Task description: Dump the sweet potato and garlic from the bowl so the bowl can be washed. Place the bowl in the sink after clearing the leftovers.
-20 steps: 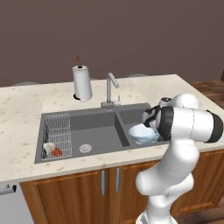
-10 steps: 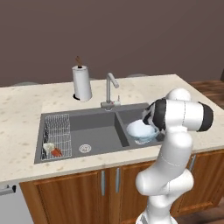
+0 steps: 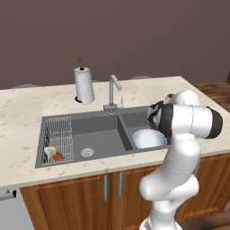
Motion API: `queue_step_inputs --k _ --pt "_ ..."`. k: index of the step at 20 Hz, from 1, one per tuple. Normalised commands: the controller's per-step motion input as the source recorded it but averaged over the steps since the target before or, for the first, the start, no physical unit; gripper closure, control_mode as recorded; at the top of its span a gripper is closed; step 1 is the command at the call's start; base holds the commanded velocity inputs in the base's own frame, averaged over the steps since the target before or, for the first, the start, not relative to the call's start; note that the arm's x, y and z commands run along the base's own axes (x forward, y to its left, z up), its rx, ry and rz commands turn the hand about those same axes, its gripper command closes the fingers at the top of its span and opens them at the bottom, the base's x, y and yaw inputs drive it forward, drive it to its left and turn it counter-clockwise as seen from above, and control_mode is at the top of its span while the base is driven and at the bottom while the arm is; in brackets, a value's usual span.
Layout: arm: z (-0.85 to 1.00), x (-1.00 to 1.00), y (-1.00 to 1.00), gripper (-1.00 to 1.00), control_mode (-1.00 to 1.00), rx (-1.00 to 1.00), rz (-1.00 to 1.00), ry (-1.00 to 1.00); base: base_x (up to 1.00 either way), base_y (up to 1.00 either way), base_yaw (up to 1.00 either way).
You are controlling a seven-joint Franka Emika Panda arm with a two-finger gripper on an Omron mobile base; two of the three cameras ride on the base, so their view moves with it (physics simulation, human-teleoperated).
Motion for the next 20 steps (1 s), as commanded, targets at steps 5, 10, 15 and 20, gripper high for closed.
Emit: queue_step_inputs --k 5,10,15,20 --pt "0.95 -0.75 0.52 -1.00 -1.00 -0.05 -0.01 -0.27 0.00 0.00 0.00" --pt "0.85 -0.98 0.90 -1.00 -1.00 -0.14 0.00 -0.35 0.00 0.00 0.00" --pt "0.71 -1.00 1.00 -1.00 -1.00 -0.20 0.00 -0.39 0.00 0.00 0.00" --pt "0.76 -1.00 1.00 -1.00 -1.00 -0.22 0.00 -0.43 0.00 0.00 0.00"
